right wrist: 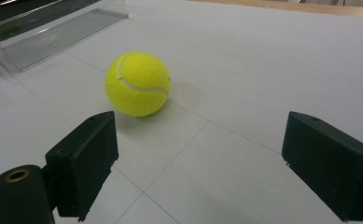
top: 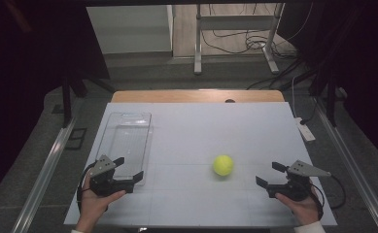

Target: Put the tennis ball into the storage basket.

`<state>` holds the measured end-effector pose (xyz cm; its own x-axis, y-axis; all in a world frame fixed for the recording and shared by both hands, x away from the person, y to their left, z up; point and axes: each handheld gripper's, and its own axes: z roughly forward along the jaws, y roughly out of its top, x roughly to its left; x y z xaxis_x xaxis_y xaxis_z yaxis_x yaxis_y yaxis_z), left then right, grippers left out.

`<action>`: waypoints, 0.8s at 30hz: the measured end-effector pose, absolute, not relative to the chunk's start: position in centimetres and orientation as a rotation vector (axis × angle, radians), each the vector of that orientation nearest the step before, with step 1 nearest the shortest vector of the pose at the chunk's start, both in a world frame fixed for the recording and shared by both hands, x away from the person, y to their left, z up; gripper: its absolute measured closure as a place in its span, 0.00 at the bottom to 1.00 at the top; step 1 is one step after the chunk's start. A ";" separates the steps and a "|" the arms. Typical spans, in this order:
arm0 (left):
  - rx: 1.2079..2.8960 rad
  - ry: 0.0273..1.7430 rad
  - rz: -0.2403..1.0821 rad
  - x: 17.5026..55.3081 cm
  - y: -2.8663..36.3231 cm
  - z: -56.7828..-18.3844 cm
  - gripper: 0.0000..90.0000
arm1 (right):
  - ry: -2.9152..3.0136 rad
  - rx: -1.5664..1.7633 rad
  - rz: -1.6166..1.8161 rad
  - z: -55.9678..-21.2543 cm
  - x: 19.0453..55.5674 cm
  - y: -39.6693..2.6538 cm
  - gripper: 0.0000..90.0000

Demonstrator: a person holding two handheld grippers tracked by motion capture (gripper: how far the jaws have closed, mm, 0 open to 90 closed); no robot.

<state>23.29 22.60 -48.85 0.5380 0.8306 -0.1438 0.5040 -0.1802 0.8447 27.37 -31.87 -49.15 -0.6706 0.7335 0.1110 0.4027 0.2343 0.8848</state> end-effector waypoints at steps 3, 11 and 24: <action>1.841 1.102 0.443 23.1 22.7 -48.8 0.11 | 2.195 1.048 1.410 -49.3 27.5 -31.8 0.12; 1.832 1.102 0.463 23.1 23.1 -48.5 0.11 | 2.208 1.053 1.409 -49.5 27.3 -31.7 0.13; 1.829 1.106 0.459 22.8 23.5 -48.8 0.11 | 2.223 1.043 1.409 -49.4 27.4 -31.2 0.13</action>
<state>22.84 23.53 -48.76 0.5269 0.8390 -0.1361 0.4958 -0.1733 0.8510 27.41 -31.22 -49.41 -0.6874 0.7167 0.1181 0.4125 0.2513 0.8756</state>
